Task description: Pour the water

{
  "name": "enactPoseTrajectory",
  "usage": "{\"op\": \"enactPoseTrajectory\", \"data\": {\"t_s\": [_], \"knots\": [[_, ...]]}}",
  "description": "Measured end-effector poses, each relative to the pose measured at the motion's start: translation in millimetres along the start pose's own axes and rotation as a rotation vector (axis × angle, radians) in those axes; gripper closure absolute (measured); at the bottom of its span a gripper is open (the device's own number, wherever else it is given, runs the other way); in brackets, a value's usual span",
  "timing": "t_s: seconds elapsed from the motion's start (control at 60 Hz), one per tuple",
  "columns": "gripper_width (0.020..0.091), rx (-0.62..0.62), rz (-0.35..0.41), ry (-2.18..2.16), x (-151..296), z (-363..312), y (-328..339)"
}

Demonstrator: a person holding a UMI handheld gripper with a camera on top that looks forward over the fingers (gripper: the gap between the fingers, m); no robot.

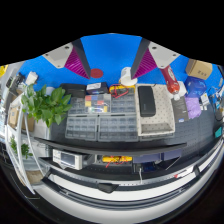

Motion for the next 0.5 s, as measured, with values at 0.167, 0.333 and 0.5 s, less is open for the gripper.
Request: {"op": "enactPoseTrajectory", "data": {"t_s": [0.167,0.333,0.5], "knots": [[0.0277,0.037,-0.016,-0.017,-16,-43,-1],[0.0277,0.114,-0.049,-0.019,-34,-111,-9],[0.0277,0.203,-0.060,-0.020,-38,-183,-23]]}}
Point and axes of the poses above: the point between the fingertips, and its own axes, seen from behind it with the camera up: z to the right, x up, y backward, against the way the camera looks, the point moved 1 cm from there along y, backward, against the way the camera looks, and after that the axes turned 10 degrees about y, right-handed, at the moved point
